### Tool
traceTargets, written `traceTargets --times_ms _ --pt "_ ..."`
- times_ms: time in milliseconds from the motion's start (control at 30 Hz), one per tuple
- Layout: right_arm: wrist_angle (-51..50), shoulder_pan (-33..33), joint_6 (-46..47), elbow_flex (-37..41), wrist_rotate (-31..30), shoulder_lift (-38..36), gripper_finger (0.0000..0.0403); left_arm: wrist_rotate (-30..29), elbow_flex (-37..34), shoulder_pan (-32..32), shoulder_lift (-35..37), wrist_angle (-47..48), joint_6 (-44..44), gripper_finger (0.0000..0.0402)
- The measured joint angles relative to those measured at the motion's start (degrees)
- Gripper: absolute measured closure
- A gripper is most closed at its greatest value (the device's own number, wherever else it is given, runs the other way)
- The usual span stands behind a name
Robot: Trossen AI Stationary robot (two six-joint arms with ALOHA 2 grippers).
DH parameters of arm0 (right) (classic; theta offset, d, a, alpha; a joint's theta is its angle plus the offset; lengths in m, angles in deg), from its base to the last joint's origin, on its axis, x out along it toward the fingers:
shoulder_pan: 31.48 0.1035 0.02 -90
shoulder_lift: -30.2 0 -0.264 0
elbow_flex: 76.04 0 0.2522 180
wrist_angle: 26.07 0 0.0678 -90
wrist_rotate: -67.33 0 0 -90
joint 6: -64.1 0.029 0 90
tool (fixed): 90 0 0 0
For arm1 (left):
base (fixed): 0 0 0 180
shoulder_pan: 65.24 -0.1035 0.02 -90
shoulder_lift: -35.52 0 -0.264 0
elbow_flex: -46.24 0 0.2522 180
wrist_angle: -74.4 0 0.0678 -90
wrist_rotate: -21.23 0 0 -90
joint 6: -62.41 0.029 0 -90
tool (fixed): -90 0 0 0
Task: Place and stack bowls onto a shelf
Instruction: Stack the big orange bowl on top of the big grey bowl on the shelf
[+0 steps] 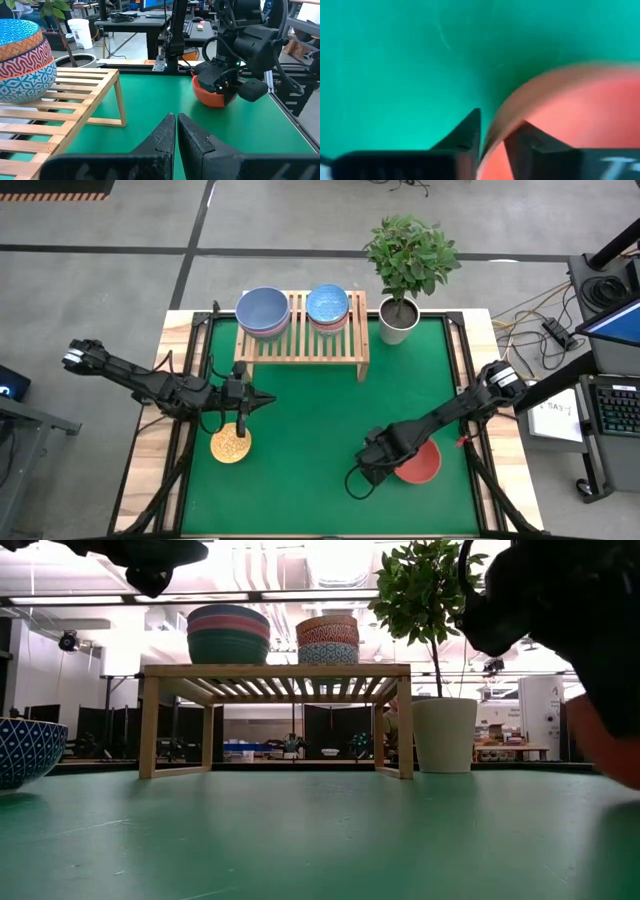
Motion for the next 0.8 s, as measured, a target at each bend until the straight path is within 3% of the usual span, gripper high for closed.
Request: traceTargets --times_ms 133,233,367,800 --pt "-0.26 0.01 -1.69 -0.74 1.07 -0.89 0.0387 -0.01 0.00 0.00 0.10 -0.67 0.61 0.0402" --pt "-0.28 0.00 -5.22 -3.01 1.27 -1.09 0.0390 -0.01 0.00 0.00 0.63 -0.68 1.16 0.0402" --pt "0.16 0.00 -16.73 -8.69 0.33 -1.14 0.0393 -0.01 0.00 0.02 2.38 -1.56 1.24 0.0402" --pt "4.86 -1.26 -60.23 -29.98 -21.28 -1.03 0.0394 -0.01 0.00 3.01 10.52 -1.84 1.99 0.0402"
